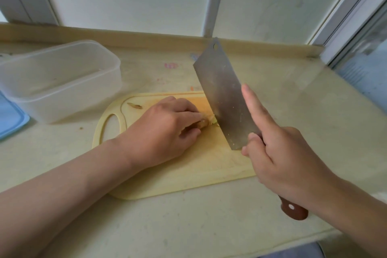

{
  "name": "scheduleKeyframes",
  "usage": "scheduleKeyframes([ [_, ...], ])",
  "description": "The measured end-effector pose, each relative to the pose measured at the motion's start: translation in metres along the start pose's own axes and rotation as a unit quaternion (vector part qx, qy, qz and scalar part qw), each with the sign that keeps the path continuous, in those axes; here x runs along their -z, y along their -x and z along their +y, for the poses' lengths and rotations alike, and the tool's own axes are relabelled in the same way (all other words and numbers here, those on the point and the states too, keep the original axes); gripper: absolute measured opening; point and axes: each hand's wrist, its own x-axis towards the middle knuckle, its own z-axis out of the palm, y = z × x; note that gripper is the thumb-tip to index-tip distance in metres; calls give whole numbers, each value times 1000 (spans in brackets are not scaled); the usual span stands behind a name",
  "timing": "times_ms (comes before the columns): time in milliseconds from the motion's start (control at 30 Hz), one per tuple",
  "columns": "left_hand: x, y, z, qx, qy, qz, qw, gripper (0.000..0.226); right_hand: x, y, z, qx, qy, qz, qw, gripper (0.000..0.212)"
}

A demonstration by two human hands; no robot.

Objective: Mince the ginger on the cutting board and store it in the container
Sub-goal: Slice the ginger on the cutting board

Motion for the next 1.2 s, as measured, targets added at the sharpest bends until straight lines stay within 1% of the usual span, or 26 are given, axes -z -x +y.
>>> scheduleKeyframes([
  [133, 0, -1, 0, -2, -5, -5, 1000, 22, -2, 3, -2, 3, 6, 8, 1000, 87],
  [267, 0, -1, -1, -10, -3, -5, 1000, 21, 3, -1, -6, -17, 29, -10, 999, 85],
  [367, -1, -1, -1, -16, -1, -5, 1000, 21, 10, -13, -12, -54, 38, -53, 996, 84],
  [467, -2, -2, -1, -29, 5, -9, 1000, 20, 26, -42, -9, -95, -6, -128, 987, 85],
  [533, -2, -2, -1, -23, 3, 0, 1000, 18, 34, -55, -6, -104, -22, -156, 982, 87],
  [633, -2, 0, -2, -9, -2, 10, 1000, 18, 27, -47, -5, -109, -41, -129, 985, 86],
  [733, -3, 0, -1, -6, 2, 9, 1000, 19, 15, -23, -8, -113, -66, -65, 989, 84],
  [833, -3, 1, -2, -9, 4, 7, 1000, 20, 8, -8, -9, -88, -47, -13, 995, 84],
  [1200, -3, 2, -4, -23, -3, 1, 1000, 21, 1, -5, -9, -66, -56, 22, 996, 84],
])
